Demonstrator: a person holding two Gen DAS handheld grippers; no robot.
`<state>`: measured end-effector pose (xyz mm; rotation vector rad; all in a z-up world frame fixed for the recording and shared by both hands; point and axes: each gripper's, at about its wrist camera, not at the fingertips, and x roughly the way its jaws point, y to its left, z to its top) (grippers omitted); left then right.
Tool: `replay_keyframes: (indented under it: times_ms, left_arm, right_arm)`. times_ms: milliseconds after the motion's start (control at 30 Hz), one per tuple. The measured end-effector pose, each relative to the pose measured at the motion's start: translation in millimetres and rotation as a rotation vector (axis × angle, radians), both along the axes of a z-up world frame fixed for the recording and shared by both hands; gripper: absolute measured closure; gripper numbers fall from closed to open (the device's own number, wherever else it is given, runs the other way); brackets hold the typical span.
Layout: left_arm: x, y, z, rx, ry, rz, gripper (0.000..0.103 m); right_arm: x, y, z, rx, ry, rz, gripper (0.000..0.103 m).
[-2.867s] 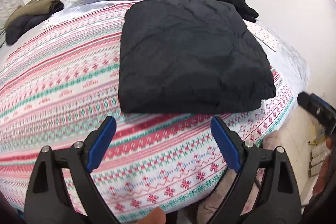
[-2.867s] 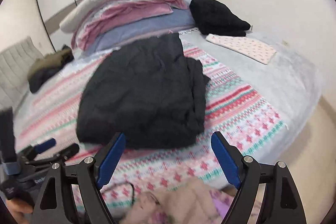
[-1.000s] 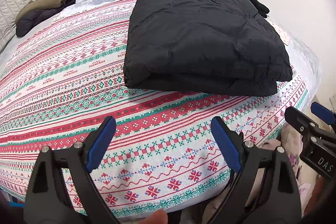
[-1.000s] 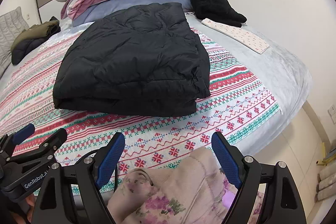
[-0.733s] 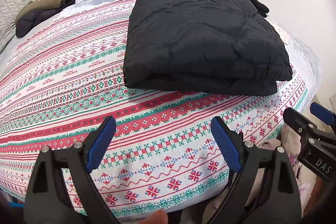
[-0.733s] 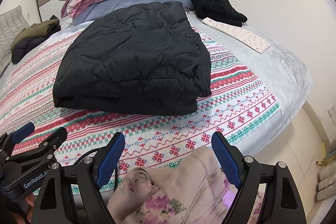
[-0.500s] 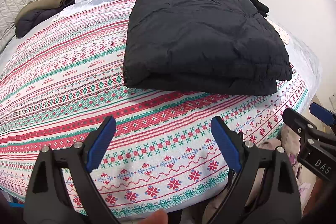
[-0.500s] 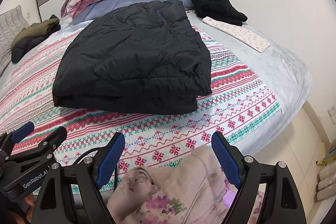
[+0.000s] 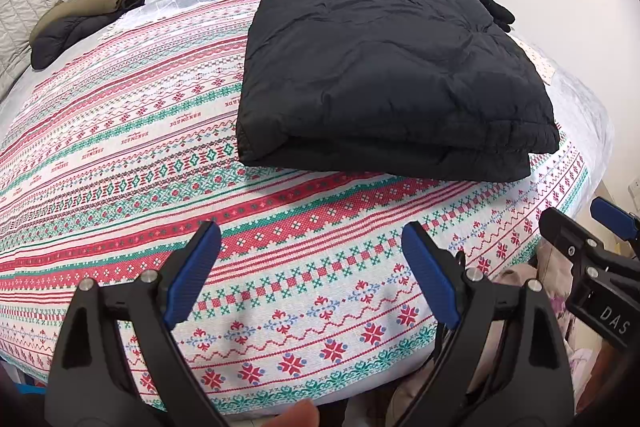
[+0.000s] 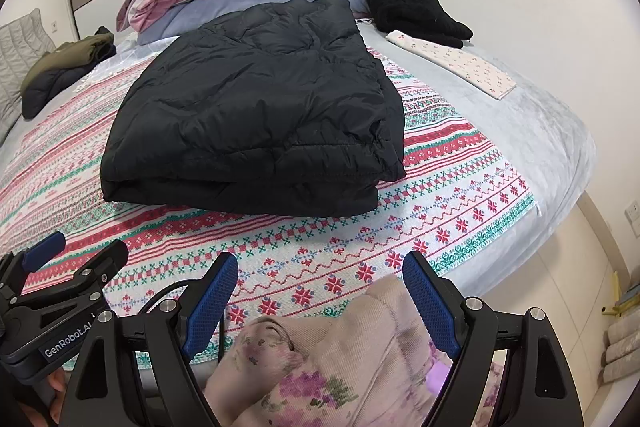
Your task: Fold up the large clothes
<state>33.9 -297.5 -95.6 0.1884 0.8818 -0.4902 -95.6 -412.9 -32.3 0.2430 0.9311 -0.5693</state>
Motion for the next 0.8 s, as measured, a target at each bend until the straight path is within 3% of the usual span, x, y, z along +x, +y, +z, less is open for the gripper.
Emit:
replay_keyframes:
  times_ms: [800]
  left_arm:
    - [-3.6, 8.1, 6.1, -0.012, 0.023, -0.021, 0.012]
  right_arm:
    - [-2.3, -0.4, 1.8, 0.011, 0.004, -0.029, 0.017]
